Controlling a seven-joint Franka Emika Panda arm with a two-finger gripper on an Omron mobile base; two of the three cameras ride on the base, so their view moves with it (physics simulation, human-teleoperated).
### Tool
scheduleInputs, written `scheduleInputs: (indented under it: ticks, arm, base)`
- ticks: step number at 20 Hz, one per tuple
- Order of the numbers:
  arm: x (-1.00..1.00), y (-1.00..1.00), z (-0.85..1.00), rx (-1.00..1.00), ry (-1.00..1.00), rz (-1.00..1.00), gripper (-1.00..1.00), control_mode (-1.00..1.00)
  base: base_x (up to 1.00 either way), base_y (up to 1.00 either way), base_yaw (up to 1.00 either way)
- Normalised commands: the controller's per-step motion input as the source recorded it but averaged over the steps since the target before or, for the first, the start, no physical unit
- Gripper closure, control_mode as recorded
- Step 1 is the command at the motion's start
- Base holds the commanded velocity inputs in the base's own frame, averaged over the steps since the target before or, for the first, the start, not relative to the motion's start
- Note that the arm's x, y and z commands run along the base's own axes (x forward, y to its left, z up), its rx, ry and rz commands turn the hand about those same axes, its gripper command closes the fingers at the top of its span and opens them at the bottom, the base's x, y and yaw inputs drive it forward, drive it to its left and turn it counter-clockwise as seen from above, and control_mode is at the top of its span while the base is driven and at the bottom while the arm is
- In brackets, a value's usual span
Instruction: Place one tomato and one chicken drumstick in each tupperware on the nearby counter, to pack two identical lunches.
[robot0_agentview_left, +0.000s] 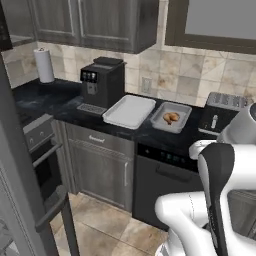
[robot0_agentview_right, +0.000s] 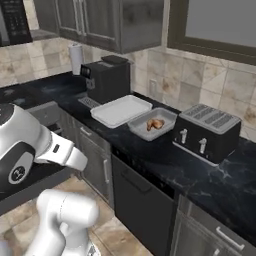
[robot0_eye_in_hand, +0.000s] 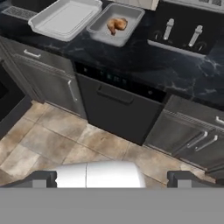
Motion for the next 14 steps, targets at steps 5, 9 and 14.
scheduleInputs:
  ticks: [5,9,14]
  arm:
    - [0.00,0.00,0.00,0.00,0.00,0.00,-1.00,1.00]
    - [0.00,0.00,0.00,0.00,0.00,0.00,-1.00,1.00]
    - [0.00,0.00,0.00,0.00,0.00,0.00,-1.00,1.00]
  base:
    - [-0.65,-0.16,0.39]
    - [-0.23,-0.47,0.54]
    - [-0.20,-0.96,0.53]
